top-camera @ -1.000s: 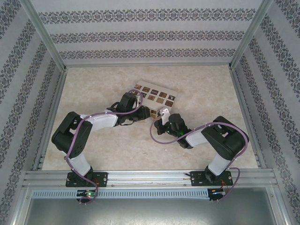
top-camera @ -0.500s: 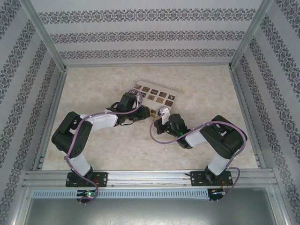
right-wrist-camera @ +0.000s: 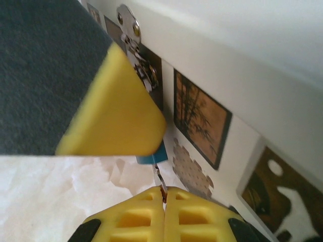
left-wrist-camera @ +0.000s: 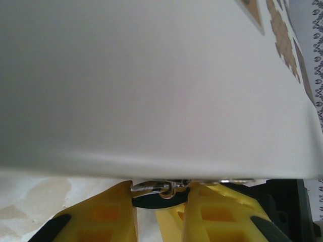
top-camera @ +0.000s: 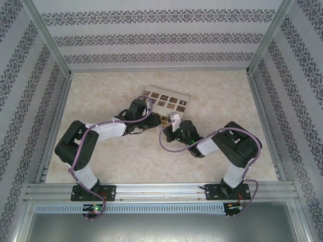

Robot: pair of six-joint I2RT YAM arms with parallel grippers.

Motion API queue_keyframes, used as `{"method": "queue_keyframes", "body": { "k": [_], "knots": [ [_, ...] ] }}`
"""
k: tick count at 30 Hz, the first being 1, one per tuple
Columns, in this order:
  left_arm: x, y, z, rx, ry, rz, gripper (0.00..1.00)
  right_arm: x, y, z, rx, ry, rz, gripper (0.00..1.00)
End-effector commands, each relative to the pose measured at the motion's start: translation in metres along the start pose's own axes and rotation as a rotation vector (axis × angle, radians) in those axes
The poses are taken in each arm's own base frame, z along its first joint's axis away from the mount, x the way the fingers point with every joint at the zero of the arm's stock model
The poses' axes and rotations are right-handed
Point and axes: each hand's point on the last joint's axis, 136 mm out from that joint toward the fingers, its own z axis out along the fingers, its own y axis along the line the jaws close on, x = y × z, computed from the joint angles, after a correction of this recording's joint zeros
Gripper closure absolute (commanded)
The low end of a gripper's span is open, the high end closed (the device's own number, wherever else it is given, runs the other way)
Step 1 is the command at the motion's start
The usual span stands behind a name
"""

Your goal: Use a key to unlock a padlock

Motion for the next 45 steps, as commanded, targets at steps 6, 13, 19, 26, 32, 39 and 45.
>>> {"method": "queue_keyframes", "body": {
  "k": [6, 13, 19, 26, 32, 39, 45],
  "knots": [
    [0.01, -0.026, -0.008, 0.091, 0.035, 0.032, 0.78, -0.069, 0.021, 0.004, -0.082, -0.193, -0.043, 1.0],
    [0.01, -0.025, -0.007, 0.095, 0.039, 0.033, 0.78, -0.073, 0.024, 0.005, -0.095, -0.197, -0.044, 1.0],
    [0.013, -0.022, 0.001, 0.101, 0.056, 0.02, 0.78, -0.062, 0.021, 0.008, -0.091, -0.172, -0.025, 1.0],
    [0.013, -0.012, 0.013, 0.092, 0.049, 0.008, 0.78, -0.043, 0.014, 0.015, -0.066, -0.125, -0.012, 1.0],
    [0.013, -0.001, 0.024, 0.079, 0.045, 0.005, 0.77, -0.024, 0.004, 0.021, -0.034, -0.076, 0.012, 1.0],
    [0.009, 0.015, 0.033, 0.045, 0.006, -0.002, 0.71, -0.003, -0.003, 0.028, -0.018, -0.034, 0.051, 1.0],
    [0.003, 0.02, 0.025, 0.017, -0.033, 0.013, 0.62, 0.005, -0.008, 0.025, 0.0, -0.021, 0.083, 1.0]
  ]
}}
